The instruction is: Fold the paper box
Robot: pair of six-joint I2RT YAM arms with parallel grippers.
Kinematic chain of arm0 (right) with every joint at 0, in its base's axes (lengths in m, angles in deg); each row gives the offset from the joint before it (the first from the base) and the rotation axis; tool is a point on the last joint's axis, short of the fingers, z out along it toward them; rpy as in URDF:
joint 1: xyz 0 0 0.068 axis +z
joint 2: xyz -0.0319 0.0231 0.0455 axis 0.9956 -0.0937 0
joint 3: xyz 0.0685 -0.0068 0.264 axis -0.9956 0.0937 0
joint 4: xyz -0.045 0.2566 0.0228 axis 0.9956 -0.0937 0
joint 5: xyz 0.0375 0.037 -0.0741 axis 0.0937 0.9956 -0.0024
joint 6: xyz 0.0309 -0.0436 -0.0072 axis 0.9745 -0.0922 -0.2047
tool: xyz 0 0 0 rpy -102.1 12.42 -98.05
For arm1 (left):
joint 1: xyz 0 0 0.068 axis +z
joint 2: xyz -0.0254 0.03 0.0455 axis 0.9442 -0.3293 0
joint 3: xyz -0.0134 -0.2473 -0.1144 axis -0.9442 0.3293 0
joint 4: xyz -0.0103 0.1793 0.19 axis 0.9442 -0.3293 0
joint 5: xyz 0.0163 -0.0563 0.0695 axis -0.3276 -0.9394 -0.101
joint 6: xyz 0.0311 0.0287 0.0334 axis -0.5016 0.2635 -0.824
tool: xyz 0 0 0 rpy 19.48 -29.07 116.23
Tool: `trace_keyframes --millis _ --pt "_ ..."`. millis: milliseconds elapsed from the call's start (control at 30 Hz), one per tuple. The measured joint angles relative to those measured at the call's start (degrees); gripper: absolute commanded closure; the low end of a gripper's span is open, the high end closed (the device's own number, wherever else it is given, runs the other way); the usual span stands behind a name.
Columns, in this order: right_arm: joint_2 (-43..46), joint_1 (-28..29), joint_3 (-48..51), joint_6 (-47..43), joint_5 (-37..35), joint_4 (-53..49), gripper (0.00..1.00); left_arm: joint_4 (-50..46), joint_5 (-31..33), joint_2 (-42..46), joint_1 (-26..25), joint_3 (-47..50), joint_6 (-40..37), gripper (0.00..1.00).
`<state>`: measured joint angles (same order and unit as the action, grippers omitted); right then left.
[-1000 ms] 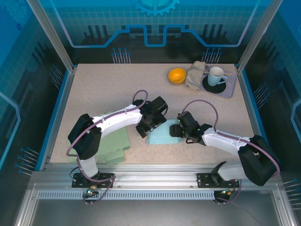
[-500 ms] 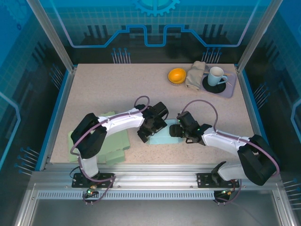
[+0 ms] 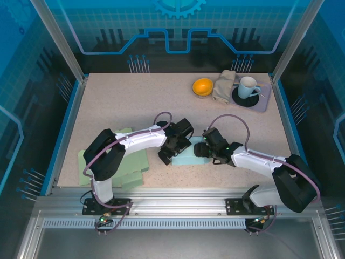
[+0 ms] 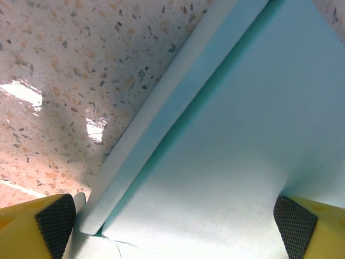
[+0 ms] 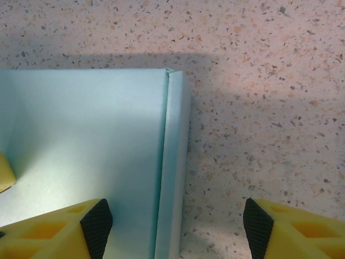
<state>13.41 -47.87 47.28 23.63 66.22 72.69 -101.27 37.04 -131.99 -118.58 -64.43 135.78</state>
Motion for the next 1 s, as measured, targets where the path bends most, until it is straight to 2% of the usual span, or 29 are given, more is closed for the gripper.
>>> trace_keyframes --millis 1000 --pt "0.9 0.4 0.3 -0.5 -1.5 -0.6 0.30 0.5 1.8 -0.2 -0.5 0.1 0.5 0.10"
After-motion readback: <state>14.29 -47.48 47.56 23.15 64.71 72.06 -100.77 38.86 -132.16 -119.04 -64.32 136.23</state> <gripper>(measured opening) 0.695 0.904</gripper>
